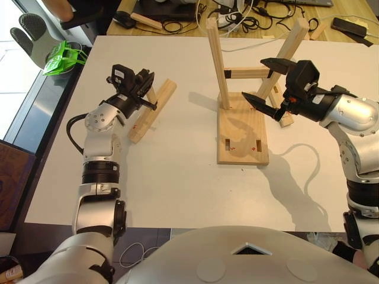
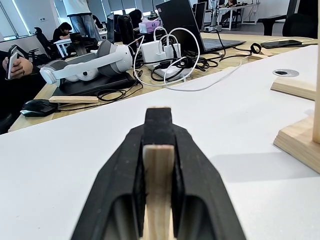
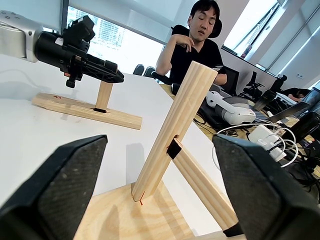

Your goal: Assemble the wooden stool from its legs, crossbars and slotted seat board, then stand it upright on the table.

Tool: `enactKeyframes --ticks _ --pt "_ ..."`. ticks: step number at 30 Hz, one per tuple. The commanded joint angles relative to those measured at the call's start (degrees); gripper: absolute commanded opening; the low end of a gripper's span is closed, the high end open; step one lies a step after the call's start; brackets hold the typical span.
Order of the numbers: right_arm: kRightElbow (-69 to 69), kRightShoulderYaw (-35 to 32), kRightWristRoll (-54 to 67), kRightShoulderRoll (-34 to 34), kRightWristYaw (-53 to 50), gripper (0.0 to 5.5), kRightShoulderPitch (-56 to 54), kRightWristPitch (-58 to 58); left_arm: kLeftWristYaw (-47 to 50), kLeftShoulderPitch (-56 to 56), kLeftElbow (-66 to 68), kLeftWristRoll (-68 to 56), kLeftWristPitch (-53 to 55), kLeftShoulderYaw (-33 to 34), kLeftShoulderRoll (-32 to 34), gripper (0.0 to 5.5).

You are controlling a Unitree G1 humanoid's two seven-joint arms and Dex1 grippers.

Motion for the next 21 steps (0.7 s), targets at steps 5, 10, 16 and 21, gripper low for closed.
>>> enactKeyframes --ticks 5,10,16,21 --pt "0.16 0.06 0.11 -0.24 0.23 3.89 -0.90 0.37 -0.78 6.21 7.27 -1.56 -3.81 2.33 -3.06 0.41" --pt "0.23 0.34 0.03 -0.21 0.34 3.89 -1.21 0.36 -0.81 6.80 9.38 -3.99 -8.31 4.75 -5.16 0.41" --pt "0.42 0.26 0.19 -0.41 0.64 3.89 -1.38 0.39 -1.37 6.85 8.95 -1.58 -8.36 2.71 -3.81 0.41" --pt "0.08 0.27 0.07 -0.25 0.26 3.89 -0.76 0.39 -2.06 6.31 6.91 1.42 -3.91 -0.89 -1.27 0.41"
